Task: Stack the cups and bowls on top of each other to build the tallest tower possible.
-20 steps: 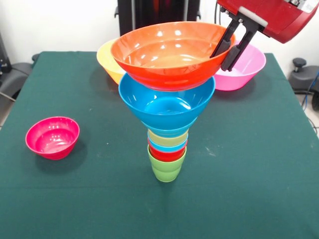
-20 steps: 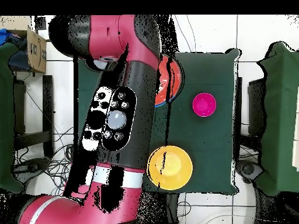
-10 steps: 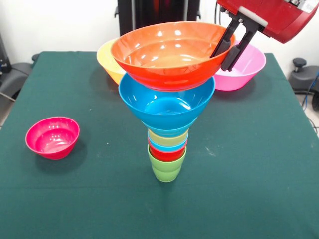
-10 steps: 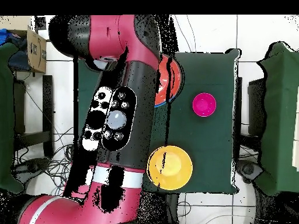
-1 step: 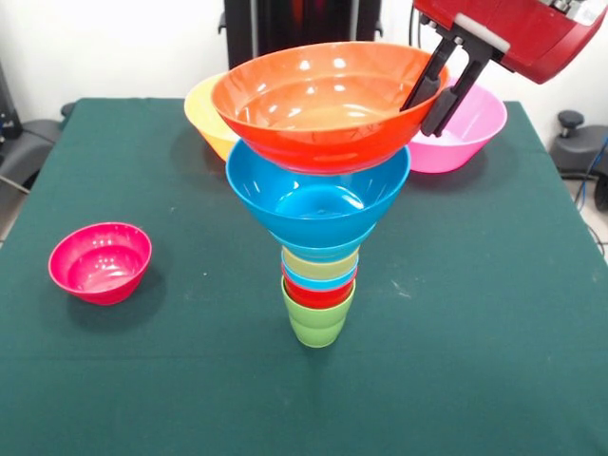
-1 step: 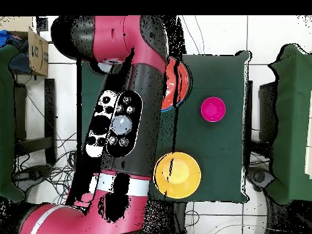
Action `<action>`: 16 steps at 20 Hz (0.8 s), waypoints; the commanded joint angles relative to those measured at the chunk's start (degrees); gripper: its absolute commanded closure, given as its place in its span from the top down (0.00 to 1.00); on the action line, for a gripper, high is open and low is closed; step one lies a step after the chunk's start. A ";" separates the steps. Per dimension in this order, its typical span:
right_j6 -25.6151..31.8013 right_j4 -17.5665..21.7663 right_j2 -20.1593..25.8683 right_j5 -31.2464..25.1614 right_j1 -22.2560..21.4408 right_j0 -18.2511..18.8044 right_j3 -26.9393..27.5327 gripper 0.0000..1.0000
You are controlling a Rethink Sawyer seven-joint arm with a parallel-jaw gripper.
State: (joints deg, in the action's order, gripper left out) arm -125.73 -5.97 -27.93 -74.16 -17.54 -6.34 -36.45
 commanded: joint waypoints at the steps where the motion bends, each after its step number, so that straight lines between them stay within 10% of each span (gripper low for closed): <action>1: 4.12 4.64 4.10 3.22 1.07 0.07 -5.96 0.00; 16: 3.19 3.77 4.70 5.55 0.73 0.86 -8.20 0.00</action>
State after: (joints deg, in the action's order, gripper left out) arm -125.73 -5.97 -27.92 -71.19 -17.52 -6.23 -37.67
